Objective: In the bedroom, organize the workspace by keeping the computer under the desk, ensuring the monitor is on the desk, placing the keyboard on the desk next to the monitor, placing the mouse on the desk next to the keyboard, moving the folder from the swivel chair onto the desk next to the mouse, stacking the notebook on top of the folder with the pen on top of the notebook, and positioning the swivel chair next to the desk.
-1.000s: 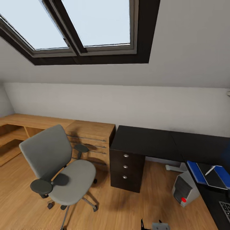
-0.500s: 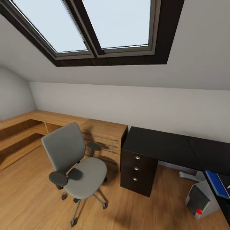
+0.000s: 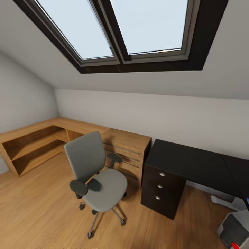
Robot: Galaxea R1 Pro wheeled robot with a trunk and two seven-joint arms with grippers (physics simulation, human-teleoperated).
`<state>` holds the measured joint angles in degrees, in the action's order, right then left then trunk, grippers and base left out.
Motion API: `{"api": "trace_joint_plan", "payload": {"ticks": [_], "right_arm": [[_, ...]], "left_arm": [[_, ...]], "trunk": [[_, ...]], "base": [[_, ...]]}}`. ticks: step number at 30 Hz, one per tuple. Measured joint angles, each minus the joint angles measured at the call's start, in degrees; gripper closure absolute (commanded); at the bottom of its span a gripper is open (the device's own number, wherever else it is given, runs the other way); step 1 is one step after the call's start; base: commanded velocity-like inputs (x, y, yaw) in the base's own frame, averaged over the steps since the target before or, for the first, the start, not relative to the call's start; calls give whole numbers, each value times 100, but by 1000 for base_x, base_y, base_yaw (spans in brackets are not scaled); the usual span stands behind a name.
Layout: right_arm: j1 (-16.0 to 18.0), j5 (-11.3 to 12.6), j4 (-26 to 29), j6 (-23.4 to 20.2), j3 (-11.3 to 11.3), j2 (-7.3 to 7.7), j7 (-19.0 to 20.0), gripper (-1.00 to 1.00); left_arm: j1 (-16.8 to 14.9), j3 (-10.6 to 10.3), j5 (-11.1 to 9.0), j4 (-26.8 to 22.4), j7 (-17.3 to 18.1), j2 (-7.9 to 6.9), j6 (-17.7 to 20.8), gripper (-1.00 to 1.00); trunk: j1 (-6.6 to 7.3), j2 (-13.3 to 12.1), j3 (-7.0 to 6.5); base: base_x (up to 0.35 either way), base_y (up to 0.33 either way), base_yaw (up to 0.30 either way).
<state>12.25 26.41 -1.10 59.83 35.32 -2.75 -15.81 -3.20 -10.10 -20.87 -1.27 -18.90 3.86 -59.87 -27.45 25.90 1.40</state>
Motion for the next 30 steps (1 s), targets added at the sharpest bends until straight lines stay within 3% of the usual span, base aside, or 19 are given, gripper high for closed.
{"api": "trace_joint_plan", "payload": {"ticks": [2,7,15,30], "right_arm": [[-3,-12,5,1,7,-29,-348,-100],[-4,-121,6,1,8,-38,-520,-100],[-5,-307,7,1,-1,-34,-595,-100],[-5,-325,7,1,-22,-12,-608,-100]], "left_arm": [[0,1,-5,0,-6,-8,0,-100],[0,4,-9,0,-16,-15,0,-100],[0,5,-10,-2,-24,-30,0,-100],[0,13,-5,-8,-21,-24,0,-100]], "trunk": [[0,0,0],[0,0,0],[0,0,0],[0,0,19]], "base": [[0,0,281],[0,0,281],[0,0,281],[0,0,280]]}}
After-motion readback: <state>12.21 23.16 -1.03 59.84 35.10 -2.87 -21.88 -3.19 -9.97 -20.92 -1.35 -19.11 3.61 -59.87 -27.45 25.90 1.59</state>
